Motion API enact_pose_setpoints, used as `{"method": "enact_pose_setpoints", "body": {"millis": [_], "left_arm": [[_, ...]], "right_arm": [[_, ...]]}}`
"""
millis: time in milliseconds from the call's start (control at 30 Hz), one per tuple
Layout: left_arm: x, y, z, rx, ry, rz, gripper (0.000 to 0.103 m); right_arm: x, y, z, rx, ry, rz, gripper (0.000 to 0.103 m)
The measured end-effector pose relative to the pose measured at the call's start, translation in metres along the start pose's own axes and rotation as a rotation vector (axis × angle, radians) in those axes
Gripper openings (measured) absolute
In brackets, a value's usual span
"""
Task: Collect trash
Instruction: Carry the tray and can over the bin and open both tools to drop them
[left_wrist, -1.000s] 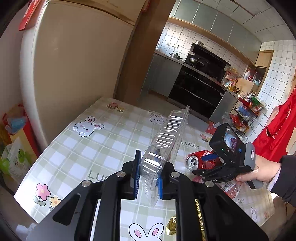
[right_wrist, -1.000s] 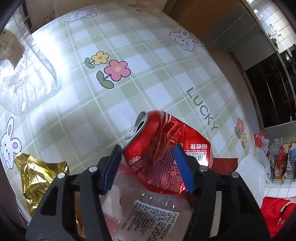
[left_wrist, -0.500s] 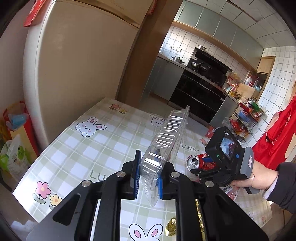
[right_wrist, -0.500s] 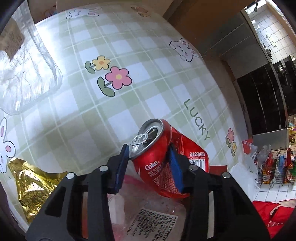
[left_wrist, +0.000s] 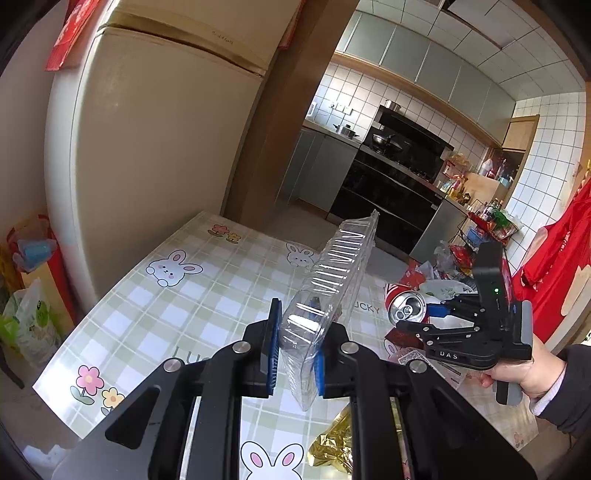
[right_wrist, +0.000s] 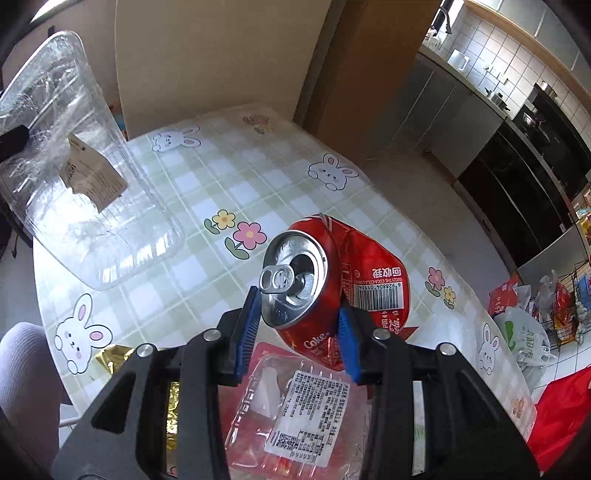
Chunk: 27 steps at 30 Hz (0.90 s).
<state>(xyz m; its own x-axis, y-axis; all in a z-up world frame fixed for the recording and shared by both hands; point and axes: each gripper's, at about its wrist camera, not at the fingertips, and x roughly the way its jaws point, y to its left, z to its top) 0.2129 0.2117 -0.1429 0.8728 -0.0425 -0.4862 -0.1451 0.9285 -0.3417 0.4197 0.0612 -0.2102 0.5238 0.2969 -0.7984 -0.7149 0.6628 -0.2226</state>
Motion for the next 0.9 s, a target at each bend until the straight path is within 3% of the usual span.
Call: {"method": "enact_pose_setpoints", "body": {"millis": [200, 467, 700, 900], "left_arm": [[-0.027, -0.025, 0.005, 0.04, -0.02, -0.041, 0.015], [-0.072, -0.069, -0.012, 0.121, 0.003, -0.139, 0.015], [-0.107, -0.106, -0.046, 0.166, 0.076, -0.214, 0.015], [-0.135, -0.129, -0.078, 0.211, 0.116, -0.248, 0.015]], "right_arm": [[-0.077, 0.003, -0.027, 0.089, -0.133, 0.005, 0.041], [-0.183, 0.015, -0.093, 0.224, -0.284, -0.025, 0.041], [-0.247, 0.031, -0.161, 0.351, -0.354, -0.041, 0.041], [-0.275, 0.055, -0.209, 0.386, -0.371, -0.063, 0.041]]}}
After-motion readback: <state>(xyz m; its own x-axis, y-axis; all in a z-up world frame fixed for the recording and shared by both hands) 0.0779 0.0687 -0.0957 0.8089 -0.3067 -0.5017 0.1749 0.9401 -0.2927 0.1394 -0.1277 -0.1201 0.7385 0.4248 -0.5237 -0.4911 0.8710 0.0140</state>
